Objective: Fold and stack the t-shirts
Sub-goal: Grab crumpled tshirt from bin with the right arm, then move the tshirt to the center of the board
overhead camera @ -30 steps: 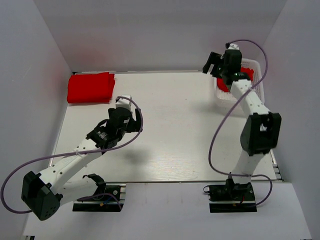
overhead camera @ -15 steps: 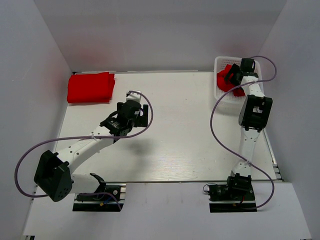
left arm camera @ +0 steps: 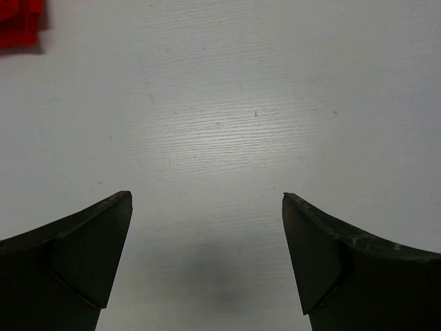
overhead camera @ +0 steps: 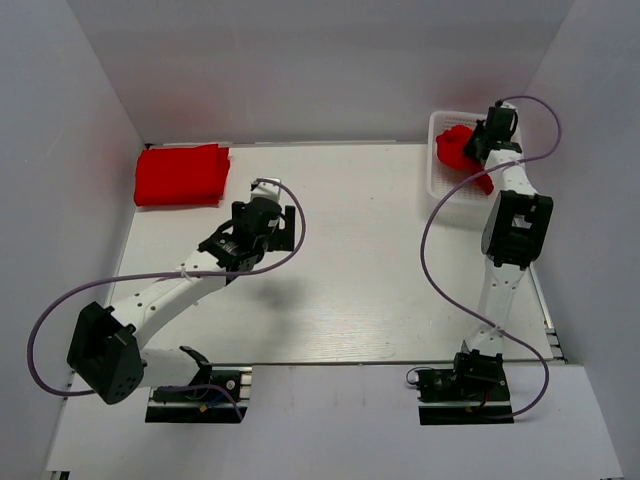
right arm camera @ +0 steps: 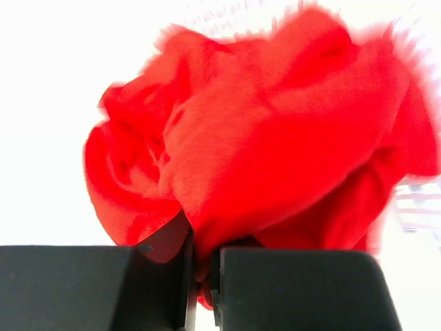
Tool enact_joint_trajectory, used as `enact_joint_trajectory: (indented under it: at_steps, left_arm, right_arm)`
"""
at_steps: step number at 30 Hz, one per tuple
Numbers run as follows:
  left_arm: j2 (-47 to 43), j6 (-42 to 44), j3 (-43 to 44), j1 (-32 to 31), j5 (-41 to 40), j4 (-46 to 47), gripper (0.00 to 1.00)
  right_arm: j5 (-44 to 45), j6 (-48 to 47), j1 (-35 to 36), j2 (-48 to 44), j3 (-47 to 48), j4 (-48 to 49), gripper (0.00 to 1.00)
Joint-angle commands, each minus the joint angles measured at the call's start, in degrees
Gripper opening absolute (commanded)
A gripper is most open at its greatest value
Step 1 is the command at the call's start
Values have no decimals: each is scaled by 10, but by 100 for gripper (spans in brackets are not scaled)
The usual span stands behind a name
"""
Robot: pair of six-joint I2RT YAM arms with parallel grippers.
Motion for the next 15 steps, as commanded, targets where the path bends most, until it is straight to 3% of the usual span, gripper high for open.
enact_joint_trajectory:
  at_steps: [1, 7, 15]
  left_arm:
    - [-44, -14, 9, 2, 1, -25, 100]
    - [-106, -70, -14, 2, -23, -85, 100]
    - [-163, -157, -43, 2, -62, -163, 100]
  right_arm:
    - [10, -71, 4, -150, 15, 29, 0]
    - [-105, -138, 14, -278, 13, -75, 0]
    - [-402, -181, 80, -363, 53, -178, 0]
